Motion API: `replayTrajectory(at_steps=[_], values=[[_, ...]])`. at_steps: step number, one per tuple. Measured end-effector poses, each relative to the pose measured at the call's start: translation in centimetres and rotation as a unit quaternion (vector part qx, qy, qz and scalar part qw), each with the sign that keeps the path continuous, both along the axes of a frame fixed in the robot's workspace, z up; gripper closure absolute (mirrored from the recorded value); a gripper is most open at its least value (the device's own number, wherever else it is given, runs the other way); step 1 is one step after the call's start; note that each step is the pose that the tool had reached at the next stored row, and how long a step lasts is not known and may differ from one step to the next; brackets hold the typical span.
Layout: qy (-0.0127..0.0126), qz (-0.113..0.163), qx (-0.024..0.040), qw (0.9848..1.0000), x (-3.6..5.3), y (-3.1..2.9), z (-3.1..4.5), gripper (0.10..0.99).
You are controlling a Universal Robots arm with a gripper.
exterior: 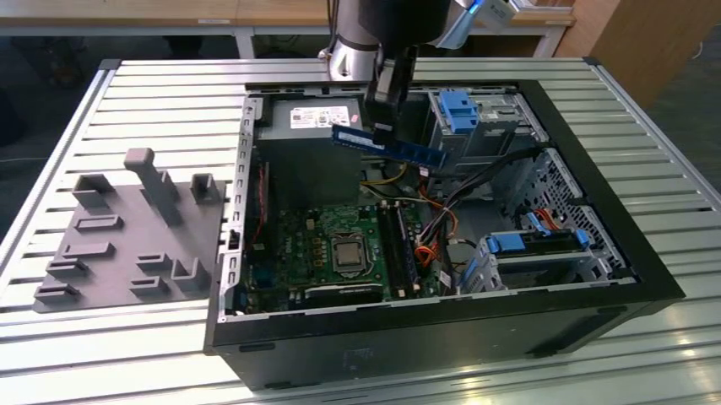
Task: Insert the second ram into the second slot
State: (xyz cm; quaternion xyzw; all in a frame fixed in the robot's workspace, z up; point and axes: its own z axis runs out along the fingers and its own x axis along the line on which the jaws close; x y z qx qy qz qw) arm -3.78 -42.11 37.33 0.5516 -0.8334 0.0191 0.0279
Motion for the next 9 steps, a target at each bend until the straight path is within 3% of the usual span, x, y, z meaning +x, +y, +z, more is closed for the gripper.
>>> replayTrajectory(at_steps=[5,9], values=[[0.0000,-0.039,0.0003,0.9992,0.00,0.00,-0.03,0.969],[0.0000,-0.072,0.0012,0.9974,0.00,0.01,-0.09,0.969]])
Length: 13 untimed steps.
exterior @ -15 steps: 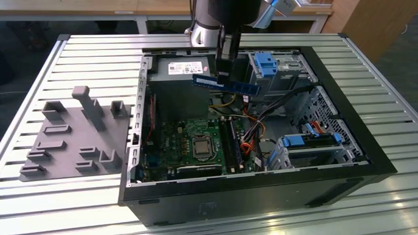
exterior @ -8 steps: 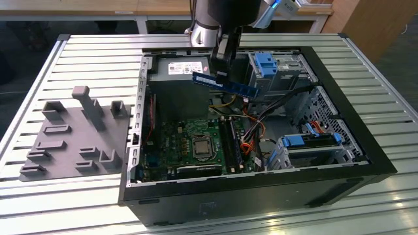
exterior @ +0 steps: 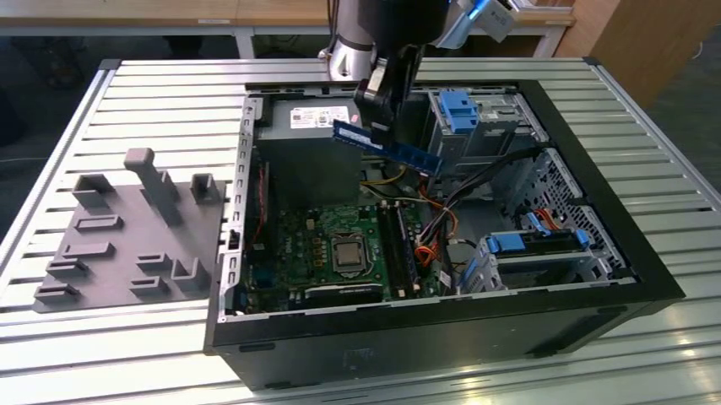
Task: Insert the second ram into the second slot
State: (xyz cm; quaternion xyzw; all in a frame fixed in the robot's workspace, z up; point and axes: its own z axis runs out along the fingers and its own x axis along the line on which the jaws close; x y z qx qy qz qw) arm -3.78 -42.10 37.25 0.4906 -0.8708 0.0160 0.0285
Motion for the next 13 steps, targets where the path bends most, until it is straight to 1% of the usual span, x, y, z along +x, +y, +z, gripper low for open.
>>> replayTrajectory(at_steps=[3,6,13], values=[[-0.0002,-0.015,0.0008,0.9999,0.00,0.01,-0.03,0.969],[-0.0013,-0.029,0.0008,0.9996,0.00,0.01,-0.05,0.969],[-0.0035,-0.061,0.0008,0.9981,0.00,0.02,-0.06,0.969]])
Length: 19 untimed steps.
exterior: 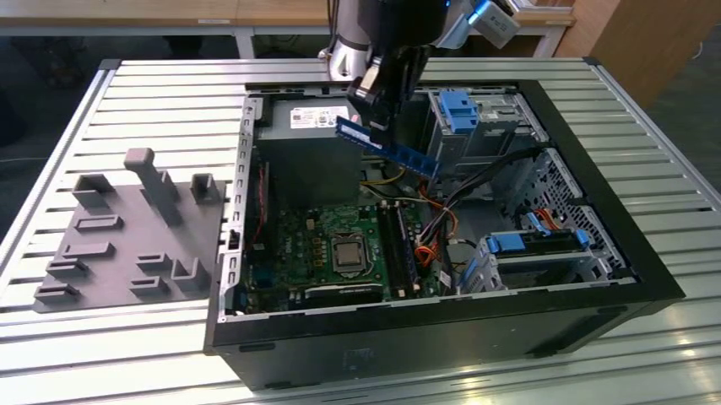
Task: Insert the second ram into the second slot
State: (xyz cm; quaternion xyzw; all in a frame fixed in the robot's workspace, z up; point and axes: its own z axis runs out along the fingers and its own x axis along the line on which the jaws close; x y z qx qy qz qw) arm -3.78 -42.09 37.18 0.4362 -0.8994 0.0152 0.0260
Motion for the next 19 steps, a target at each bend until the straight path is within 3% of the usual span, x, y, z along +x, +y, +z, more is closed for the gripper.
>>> replayTrajectory(at_steps=[5,10,14,19], values=[[-0.0015,-0.028,0.0000,0.9996,0.00,0.04,0.00,0.969],[-0.0031,-0.060,0.0000,0.9982,0.00,0.11,0.00,0.969],[-0.0043,-0.087,0.0000,0.9962,0.00,0.17,0.00,0.969],[-0.0058,-0.122,-0.0001,0.9925,0.00,0.29,0.00,0.969]])
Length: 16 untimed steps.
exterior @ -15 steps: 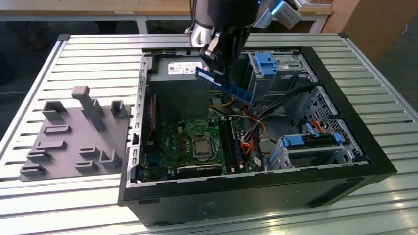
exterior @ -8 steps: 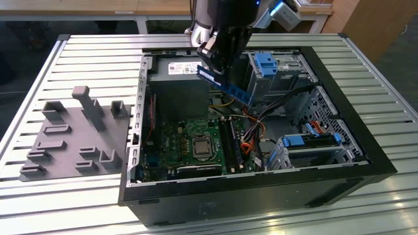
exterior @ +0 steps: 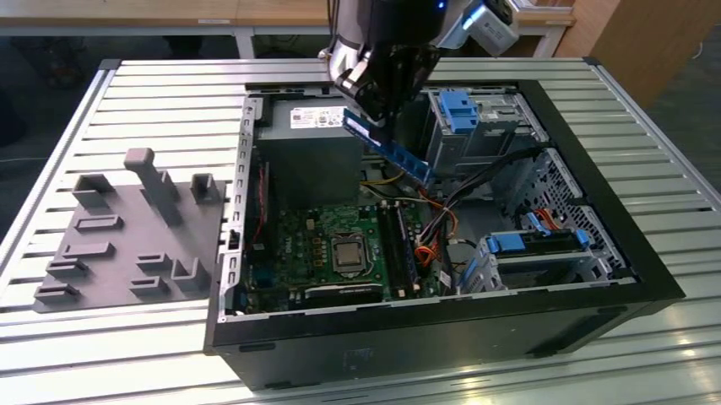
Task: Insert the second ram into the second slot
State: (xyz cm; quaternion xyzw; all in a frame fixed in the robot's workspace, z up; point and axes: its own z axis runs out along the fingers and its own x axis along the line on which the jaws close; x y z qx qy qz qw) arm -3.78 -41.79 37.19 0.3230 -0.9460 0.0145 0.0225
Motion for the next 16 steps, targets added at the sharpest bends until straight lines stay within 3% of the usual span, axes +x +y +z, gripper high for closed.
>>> replayTrajectory(at_steps=[5,10,16], values=[[-0.0012,-0.040,0.0000,0.9992,0.00,0.19,0.00,0.969],[-0.0022,-0.078,0.0000,0.9970,0.00,0.29,-0.01,0.969],[-0.0025,-0.090,0.0000,0.9959,0.00,0.13,-0.13,0.969]])
